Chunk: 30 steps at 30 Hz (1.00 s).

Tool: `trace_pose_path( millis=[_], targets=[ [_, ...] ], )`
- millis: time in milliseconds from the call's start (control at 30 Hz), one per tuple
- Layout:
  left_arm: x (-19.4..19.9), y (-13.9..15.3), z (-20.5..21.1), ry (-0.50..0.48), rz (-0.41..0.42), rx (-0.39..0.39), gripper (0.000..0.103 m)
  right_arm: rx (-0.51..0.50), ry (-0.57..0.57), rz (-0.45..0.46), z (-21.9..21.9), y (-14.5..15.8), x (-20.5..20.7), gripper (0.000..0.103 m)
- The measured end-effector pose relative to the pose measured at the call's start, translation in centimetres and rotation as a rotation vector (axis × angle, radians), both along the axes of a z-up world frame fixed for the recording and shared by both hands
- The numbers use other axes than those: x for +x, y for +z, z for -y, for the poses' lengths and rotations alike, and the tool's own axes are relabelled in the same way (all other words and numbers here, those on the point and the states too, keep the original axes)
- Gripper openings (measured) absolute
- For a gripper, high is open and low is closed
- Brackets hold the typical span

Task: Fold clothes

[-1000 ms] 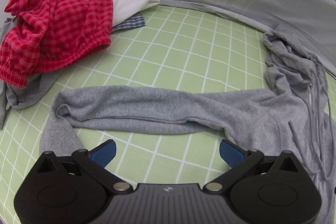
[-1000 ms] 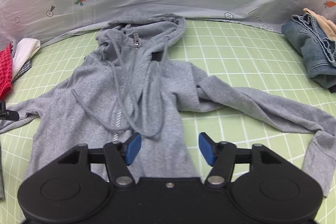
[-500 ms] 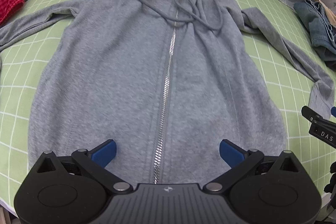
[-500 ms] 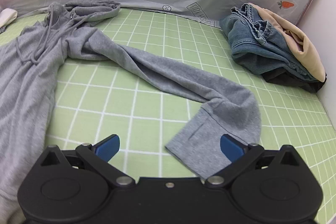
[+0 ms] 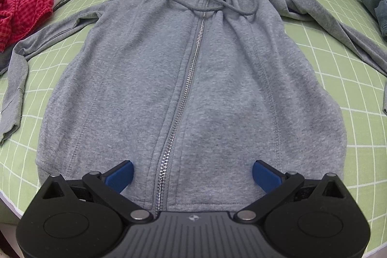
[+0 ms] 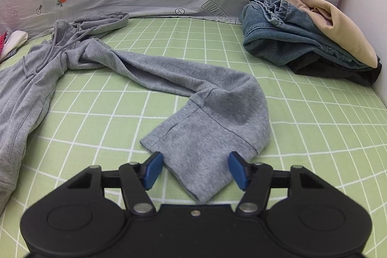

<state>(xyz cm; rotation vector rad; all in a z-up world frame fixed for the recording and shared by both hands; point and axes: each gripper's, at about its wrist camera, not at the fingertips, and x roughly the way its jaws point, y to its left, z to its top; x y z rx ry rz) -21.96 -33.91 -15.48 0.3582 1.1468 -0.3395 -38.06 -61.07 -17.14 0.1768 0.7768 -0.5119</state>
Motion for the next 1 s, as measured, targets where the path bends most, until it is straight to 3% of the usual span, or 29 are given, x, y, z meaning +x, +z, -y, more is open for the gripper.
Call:
trace_pose_path(
  millis=[67,133,233,333,500,600,767,933,1000],
  targets=[
    [0.2,0.1,0.4,0.015,0.001,0.002,0.103,0.005,-0.005,0.014,0.6,0.1,-0.4,0.019],
    [0.1,0.2,0.7,0.027,0.005,0.001,0.103,0.045,-0.015,0.038,1.5,0.3,-0.9,0.009],
    [-0.1,0.3,0.7,0.037,0.009,-0.001,0.103,0.151,-0.080,0.114,3.4,1.3,-2.3,0.008],
    [-0.3,0.4,0.6,0.043,0.007,-0.002,0.103,0.199,-0.161,0.243,5.1,4.2,-4.3,0.007],
    [-0.1,0.4,0.9,0.061,0.000,0.002,0.103,0.136,-0.318,0.392,9.3,9.3,-7.6,0.007],
    [-0.1,0.4,1.0,0.073,-0.002,0.007,0.103,0.064,-0.417,0.376,12.5,9.7,-8.6,0.007],
    [0.1,0.5,1.2,0.079,-0.013,0.016,0.103,0.085,-0.589,0.340,17.0,7.5,-10.4,0.007],
    [0.2,0.6,1.2,0.087,-0.018,0.025,0.103,0.149,-0.663,0.151,18.8,3.5,-10.0,0.010],
    [0.2,0.5,1.2,0.089,-0.019,0.026,0.103,0.125,-0.653,0.128,18.1,3.1,-9.8,0.012]
  ],
)
